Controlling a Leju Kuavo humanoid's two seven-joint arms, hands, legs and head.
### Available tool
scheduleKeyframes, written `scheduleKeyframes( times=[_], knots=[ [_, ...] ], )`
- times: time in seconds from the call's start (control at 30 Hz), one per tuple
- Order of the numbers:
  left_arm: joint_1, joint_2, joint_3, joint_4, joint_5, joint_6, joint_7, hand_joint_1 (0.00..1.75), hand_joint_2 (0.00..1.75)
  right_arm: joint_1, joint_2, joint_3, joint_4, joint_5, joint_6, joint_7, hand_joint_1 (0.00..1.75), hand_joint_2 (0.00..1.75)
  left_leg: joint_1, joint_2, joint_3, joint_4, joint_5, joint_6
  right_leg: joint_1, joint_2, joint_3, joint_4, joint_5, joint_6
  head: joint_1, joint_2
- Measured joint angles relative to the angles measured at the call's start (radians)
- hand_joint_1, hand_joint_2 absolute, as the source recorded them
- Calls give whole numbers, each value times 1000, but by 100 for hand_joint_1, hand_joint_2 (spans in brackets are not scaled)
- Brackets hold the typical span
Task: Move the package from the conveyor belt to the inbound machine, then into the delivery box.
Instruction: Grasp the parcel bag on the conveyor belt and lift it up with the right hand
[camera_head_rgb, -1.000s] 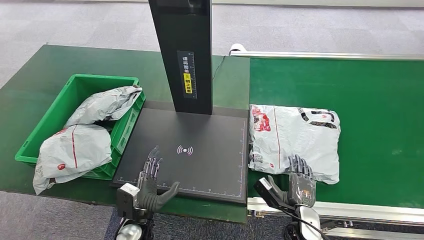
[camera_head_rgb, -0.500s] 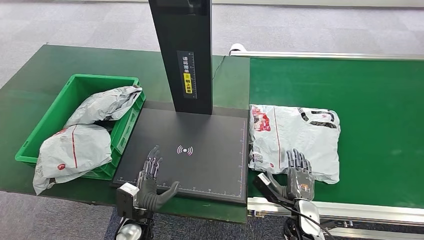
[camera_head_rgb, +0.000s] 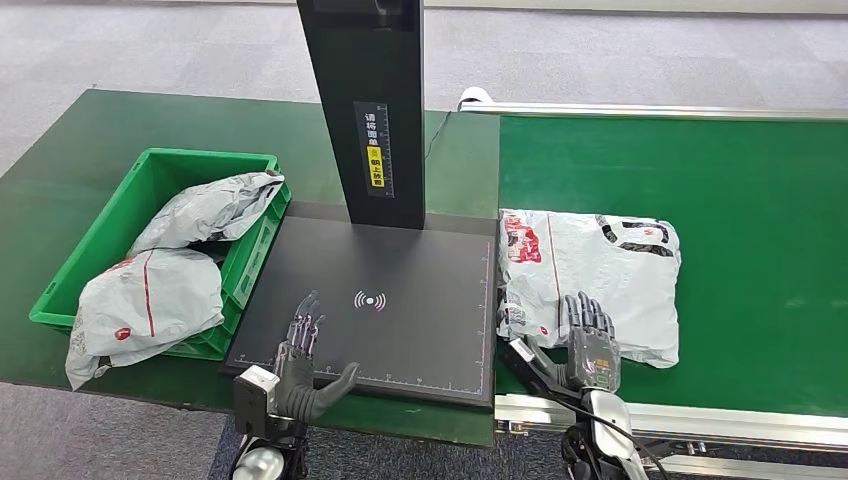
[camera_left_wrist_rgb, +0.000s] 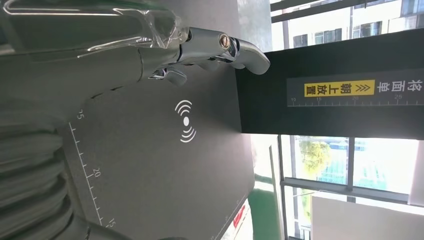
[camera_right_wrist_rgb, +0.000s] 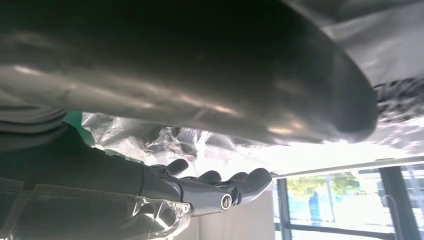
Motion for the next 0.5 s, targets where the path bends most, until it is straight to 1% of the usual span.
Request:
scheduleKeyframes(
  times=[0.23,0.43,0.5],
  knots=[
    [0,3,-1,0,1,4,0,0,175,1,3,10,16,4,4,-7,0,0,0,1,0,0,0,0,0,0,0,0,0,0,0,0],
    [1,6,-1,-1,1,4,0,0,175,-7,3,19,33,16,27,22,0,0,0,3,1,0,0,0,0,1,1,0,0,0,0,0],
    [2,7,-1,-2,1,5,0,0,175,-8,3,20,39,15,32,30,0,87,0,3,1,0,0,0,1,1,1,0,0,0,0,0]
  ],
)
